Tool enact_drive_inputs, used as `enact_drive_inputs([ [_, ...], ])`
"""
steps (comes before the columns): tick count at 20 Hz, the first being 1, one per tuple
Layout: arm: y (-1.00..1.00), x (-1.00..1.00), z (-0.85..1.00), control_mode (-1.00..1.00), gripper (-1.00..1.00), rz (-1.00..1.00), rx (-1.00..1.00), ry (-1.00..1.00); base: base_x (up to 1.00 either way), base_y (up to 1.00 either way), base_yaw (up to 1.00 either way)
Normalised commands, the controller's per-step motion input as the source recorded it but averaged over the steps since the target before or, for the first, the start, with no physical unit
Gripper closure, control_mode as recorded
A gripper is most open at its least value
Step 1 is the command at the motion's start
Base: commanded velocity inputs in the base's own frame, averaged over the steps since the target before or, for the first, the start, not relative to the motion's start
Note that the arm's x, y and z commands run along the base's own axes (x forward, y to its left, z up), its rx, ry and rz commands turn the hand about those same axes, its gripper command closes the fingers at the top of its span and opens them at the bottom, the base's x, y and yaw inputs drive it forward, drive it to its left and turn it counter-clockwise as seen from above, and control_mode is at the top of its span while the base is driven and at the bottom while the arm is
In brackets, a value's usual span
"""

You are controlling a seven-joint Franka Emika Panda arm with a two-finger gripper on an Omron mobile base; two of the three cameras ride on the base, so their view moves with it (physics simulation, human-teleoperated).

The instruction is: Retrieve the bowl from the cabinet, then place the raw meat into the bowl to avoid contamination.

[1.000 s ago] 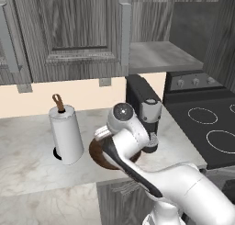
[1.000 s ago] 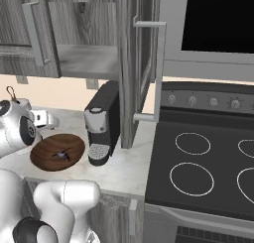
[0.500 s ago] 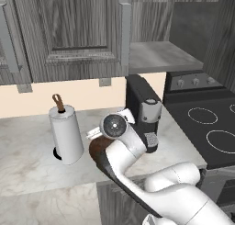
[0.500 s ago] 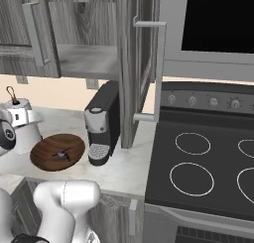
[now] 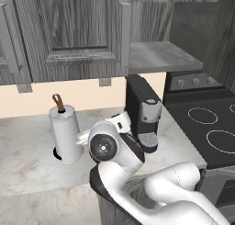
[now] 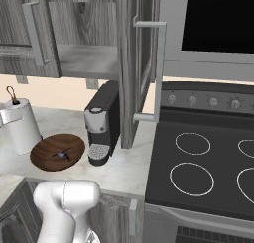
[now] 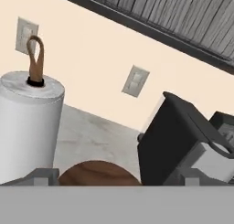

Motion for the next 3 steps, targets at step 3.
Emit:
enact_drive_inputs([
  [3,0.18,-0.48,0.32,-1.00,-1.00,-0.01,-0.03,-0.10,0.00,0.00,0.00],
])
